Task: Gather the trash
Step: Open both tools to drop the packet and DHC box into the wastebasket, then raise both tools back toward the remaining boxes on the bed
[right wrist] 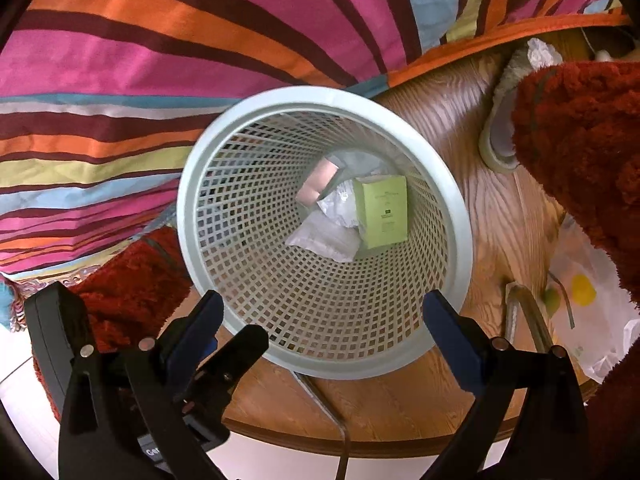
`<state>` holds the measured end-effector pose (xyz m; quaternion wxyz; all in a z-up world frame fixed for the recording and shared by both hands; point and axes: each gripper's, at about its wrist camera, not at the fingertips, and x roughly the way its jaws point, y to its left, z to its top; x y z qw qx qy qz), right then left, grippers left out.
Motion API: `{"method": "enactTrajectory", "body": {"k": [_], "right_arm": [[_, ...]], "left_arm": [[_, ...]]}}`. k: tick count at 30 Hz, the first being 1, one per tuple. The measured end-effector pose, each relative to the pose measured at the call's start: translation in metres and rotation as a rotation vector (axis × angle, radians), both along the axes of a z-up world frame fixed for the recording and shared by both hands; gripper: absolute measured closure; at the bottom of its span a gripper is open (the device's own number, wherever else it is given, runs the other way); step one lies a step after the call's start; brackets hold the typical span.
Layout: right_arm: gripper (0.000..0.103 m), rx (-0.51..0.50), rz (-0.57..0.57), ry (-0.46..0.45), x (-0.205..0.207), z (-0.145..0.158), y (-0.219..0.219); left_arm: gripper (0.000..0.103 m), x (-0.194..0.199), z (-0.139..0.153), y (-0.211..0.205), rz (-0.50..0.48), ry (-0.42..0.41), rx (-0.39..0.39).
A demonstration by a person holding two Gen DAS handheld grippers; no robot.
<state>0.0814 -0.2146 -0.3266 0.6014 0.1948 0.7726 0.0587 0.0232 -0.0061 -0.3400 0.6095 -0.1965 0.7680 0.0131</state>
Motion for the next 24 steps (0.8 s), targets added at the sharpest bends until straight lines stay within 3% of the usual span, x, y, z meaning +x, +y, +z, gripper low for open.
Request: {"method": "enactTrajectory", "body": {"k": [12,24], "right_arm": [[0.008,-0.119,0.068,-0.213,-0.004,0.064,0.007],[0.008,-0.225,0.005,-0.604,-0.009,0.172,-0.013]], "left_arm": [[0.008,0.009,0.064,-0.014,-0.121,-0.215,0.085],[0.008,0.010,0.170,0.017,-0.106,-0.541,0.256]]}}
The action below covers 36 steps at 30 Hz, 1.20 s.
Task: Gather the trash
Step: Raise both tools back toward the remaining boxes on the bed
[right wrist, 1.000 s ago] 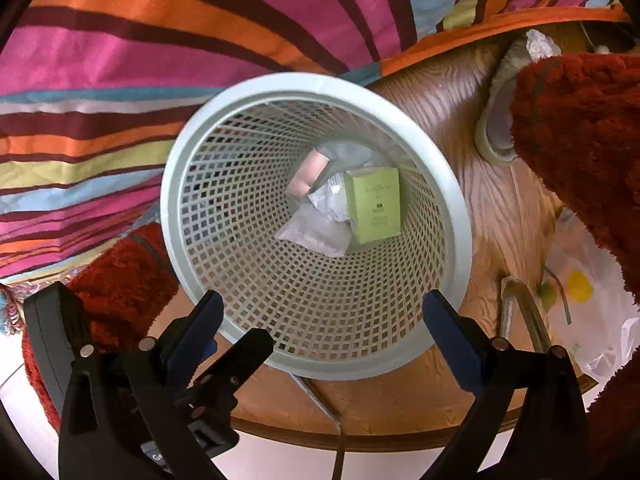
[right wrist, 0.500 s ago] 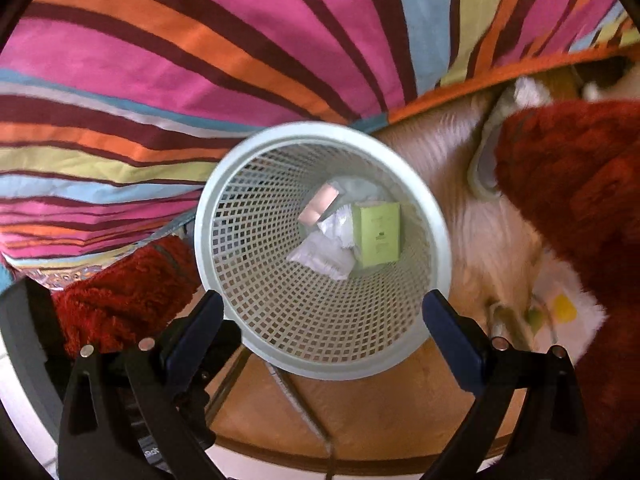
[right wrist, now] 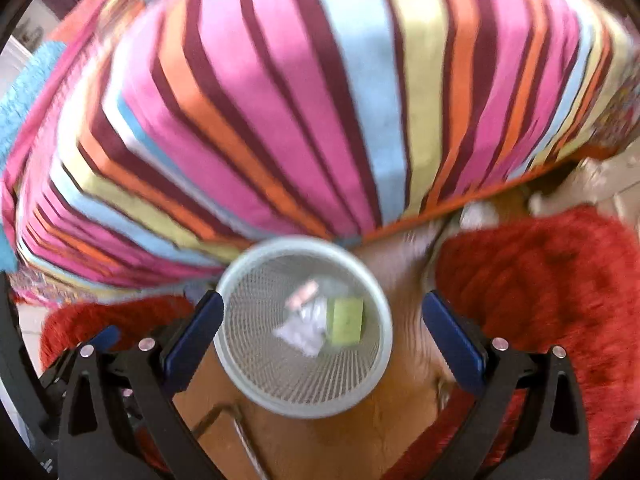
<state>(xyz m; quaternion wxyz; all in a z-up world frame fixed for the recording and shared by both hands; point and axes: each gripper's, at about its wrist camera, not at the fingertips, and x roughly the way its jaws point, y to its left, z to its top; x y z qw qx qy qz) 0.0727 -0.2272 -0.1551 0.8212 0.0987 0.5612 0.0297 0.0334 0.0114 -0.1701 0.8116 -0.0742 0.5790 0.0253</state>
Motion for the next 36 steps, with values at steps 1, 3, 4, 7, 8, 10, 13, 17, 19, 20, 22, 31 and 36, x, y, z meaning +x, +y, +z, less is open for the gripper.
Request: {"method": "enactTrajectory", "body": {"k": [1,3,4,7,8,10,13,17,19,20,22,31,36], "right_arm": [[0.008,-0.006,-0.014,-0.050,0.003,0.013,-0.003],[0.008,-0.025,-0.036,-0.131,0.009,0.034,-0.007],[0.008,-0.039,-0.048,-0.192,0.017,0.051,-0.010],[0.008,-0.051,-0.059,-0.257,0.027,0.070,-0.012],[0.008,-0.061,-0.066,-0.291,0.034,0.081,-0.015],[0.008,-0.066,-0.072,-0.329,0.043,0.092,-0.018],[0.008,-0.065,-0.089,-0.376,0.058,0.109,-0.021],[0.008,-0.051,-0.102,-0.408,0.076,0.128,-0.025],[0.008,-0.054,-0.095,-0.417,0.083,0.137,-0.026],[0.008,-0.056,-0.094,-0.417,0.090,0.139,-0.024],[0.008,-0.052,-0.095,-0.414,0.100,0.143,-0.023],[0.008,-0.065,-0.091,-0.396,0.136,0.141,-0.010],[0.008,-0.076,-0.100,-0.385,0.158,0.134,-0.005]], "left_arm": [[0.008,0.002,0.009,0.006,0.010,-0.031,0.010],[0.008,0.009,0.026,0.015,0.034,-0.079,0.023],[0.008,0.014,0.035,0.022,0.047,-0.103,0.026],[0.008,0.031,0.057,0.035,0.062,-0.156,0.037],[0.008,0.035,0.062,0.036,0.065,-0.168,0.045],[0.008,0.048,0.075,0.043,0.069,-0.197,0.056],[0.008,0.066,0.091,0.052,0.068,-0.232,0.052],[0.008,0.088,0.103,0.059,0.069,-0.251,0.062],[0.008,0.102,0.107,0.065,0.077,-0.257,0.065],[0.008,0.110,0.108,0.067,0.080,-0.256,0.069],[0.008,0.122,0.108,0.071,0.078,-0.253,0.072],[0.008,0.176,0.113,0.088,0.109,-0.258,0.032],[0.008,0.199,0.109,0.088,0.133,-0.255,-0.006]]}}
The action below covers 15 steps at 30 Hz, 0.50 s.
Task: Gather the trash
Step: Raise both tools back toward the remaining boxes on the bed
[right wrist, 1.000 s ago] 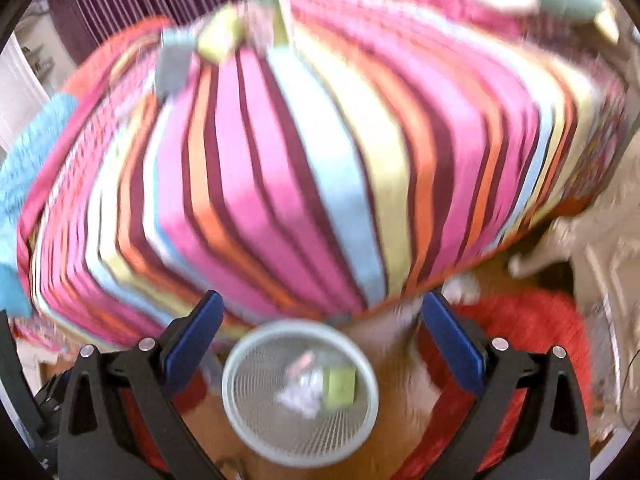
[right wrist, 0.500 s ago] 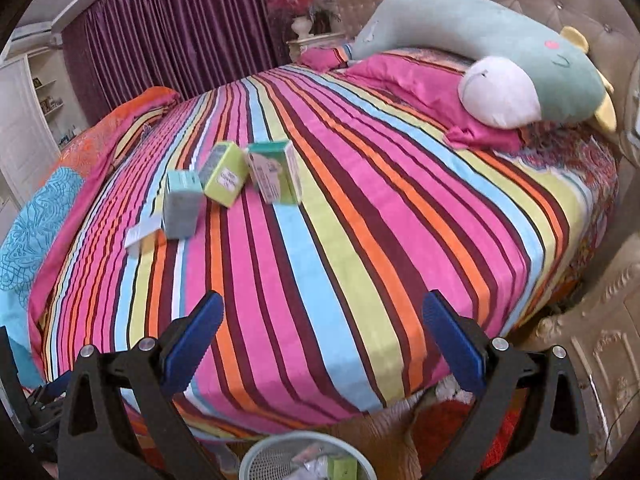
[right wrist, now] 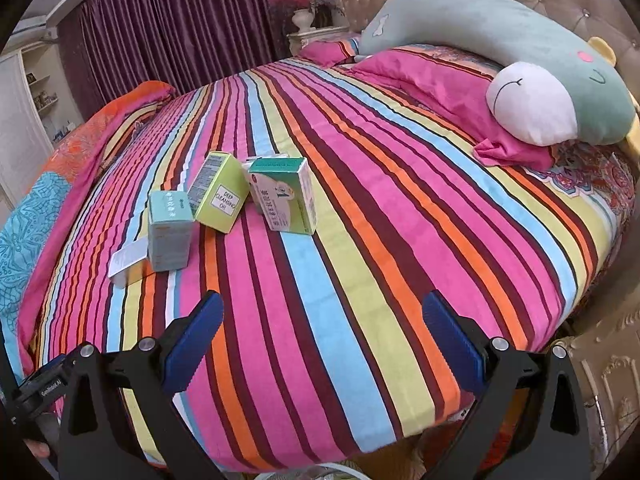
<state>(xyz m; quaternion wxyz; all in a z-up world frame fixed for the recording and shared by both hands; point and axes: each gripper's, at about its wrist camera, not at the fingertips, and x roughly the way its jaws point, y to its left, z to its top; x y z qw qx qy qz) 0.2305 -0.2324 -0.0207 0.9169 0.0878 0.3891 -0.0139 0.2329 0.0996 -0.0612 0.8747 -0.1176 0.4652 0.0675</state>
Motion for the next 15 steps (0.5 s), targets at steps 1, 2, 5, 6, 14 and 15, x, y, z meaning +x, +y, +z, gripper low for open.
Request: {"method": "enactTrajectory", "body": {"k": [1,2,5,6,14,15], "right_arm": [[0.008,-0.002,-0.001,0.004,0.003,-0.001,0.000],[0.008,-0.003,-0.002,0.009,0.007,-0.003,0.001],[0.008,-0.004,-0.002,0.020,0.017,-0.007,0.001],[0.008,-0.010,0.000,0.021,0.021,-0.009,0.002],[0.008,-0.035,-0.019,0.034,0.038,-0.018,0.000],[0.008,-0.032,-0.029,0.029,0.040,-0.018,-0.001]], "left_arm": [[0.008,0.006,-0.002,-0.002,-0.005,0.006,0.009],[0.008,0.010,-0.003,-0.004,-0.009,0.011,0.015],[0.008,0.022,-0.005,-0.005,-0.010,0.015,0.005],[0.008,0.026,-0.005,-0.005,-0.005,0.016,-0.004],[0.008,0.049,-0.006,-0.003,0.016,0.020,-0.041],[0.008,0.052,-0.005,-0.003,0.015,0.020,-0.044]]}}
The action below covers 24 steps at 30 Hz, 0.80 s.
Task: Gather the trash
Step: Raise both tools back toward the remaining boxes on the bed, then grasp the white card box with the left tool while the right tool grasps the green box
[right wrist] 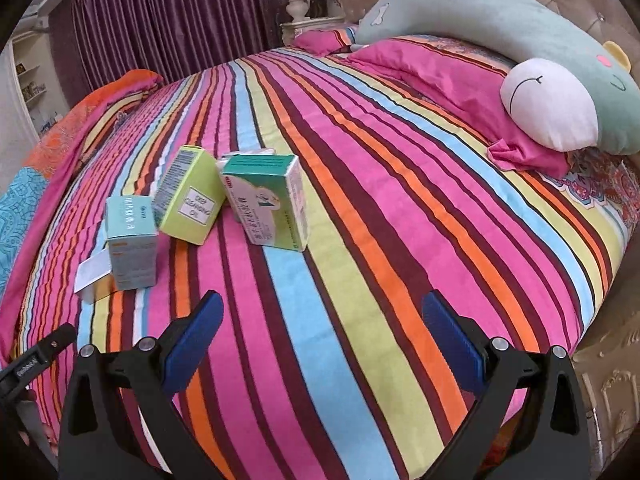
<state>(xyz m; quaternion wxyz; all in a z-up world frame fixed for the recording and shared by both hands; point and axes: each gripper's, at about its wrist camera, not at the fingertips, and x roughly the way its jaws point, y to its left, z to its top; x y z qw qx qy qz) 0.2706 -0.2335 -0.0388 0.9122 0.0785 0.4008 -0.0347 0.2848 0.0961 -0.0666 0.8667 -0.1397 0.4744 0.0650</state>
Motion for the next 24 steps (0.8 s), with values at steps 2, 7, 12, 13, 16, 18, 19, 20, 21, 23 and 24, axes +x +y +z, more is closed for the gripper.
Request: {"method": "enactTrajectory", "body": {"k": [2,7,12,13,16,18,19,20,21,23,24], "right_arm": [[0.008,0.004,-0.011,-0.001,0.004,-0.002,-0.001],[0.008,0.003,-0.006,0.004,0.019,-0.004,-0.003],[0.008,-0.009,0.011,-0.010,0.027,-0.002,0.003],[0.008,-0.008,0.015,-0.014,0.030,-0.002,0.005],[0.008,0.001,0.019,-0.013,0.037,-0.003,0.010],[0.008,-0.002,0.023,-0.009,0.042,-0.004,0.014],[0.008,-0.001,0.024,-0.011,0.044,-0.003,0.016],[0.008,-0.001,0.026,-0.017,0.046,-0.002,0.019],[0.008,-0.007,0.026,-0.023,0.048,-0.001,0.021],[0.008,-0.021,0.019,-0.031,0.052,-0.001,0.024],[0.008,-0.024,0.016,-0.032,0.053,-0.002,0.026]], "left_arm": [[0.008,0.005,0.000,-0.002,-0.003,0.002,-0.004],[0.008,0.020,-0.001,-0.004,-0.005,0.014,-0.015],[0.008,0.040,0.005,0.000,0.009,0.005,-0.051],[0.008,0.043,0.007,0.000,0.008,0.000,-0.060],[0.008,0.056,0.007,-0.003,-0.008,0.007,-0.072],[0.008,0.065,0.005,-0.004,-0.006,0.019,-0.063],[0.008,0.068,0.004,-0.005,-0.005,0.025,-0.063],[0.008,0.072,0.002,-0.005,-0.004,0.030,-0.066],[0.008,0.074,0.001,-0.004,-0.005,0.032,-0.067],[0.008,0.080,-0.003,-0.005,-0.003,0.042,-0.055],[0.008,0.081,-0.005,-0.005,-0.001,0.047,-0.050]]}}
